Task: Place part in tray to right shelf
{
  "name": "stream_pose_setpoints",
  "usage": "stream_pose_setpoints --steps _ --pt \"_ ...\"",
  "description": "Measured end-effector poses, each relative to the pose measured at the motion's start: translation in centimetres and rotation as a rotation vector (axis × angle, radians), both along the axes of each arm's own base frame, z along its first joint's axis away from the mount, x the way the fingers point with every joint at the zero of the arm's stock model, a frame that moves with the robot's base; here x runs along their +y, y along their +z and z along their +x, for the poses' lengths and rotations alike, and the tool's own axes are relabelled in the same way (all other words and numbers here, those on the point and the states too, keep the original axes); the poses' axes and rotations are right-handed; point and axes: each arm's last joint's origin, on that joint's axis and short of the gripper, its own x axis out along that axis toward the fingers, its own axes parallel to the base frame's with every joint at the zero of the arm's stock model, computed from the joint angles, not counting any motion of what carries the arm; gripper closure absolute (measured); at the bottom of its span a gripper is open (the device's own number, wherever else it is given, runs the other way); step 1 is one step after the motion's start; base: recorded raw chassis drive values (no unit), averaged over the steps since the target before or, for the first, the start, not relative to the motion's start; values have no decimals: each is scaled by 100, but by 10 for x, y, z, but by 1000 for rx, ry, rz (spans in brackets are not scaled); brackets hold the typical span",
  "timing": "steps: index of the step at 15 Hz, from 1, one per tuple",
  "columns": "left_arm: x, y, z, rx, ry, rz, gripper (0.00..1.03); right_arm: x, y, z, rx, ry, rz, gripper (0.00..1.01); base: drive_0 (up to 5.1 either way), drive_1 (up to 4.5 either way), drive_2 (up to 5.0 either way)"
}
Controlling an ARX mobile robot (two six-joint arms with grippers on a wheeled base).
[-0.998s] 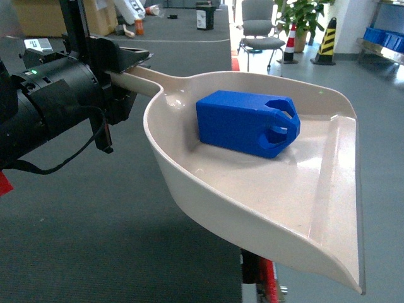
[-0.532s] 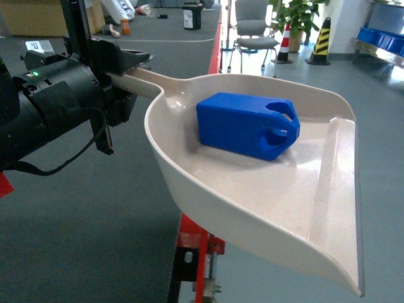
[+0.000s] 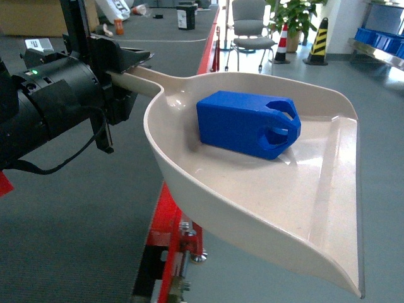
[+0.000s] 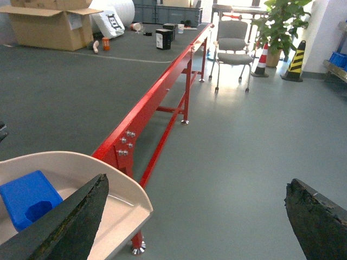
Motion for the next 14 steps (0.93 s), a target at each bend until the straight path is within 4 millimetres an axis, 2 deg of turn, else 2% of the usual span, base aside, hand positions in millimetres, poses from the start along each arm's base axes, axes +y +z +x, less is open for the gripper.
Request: stream_pose_setpoints --steps 14 --pt "0 0 0 -9 4 6 91 0 1 0 -5 0 1 3 504 -242 -242"
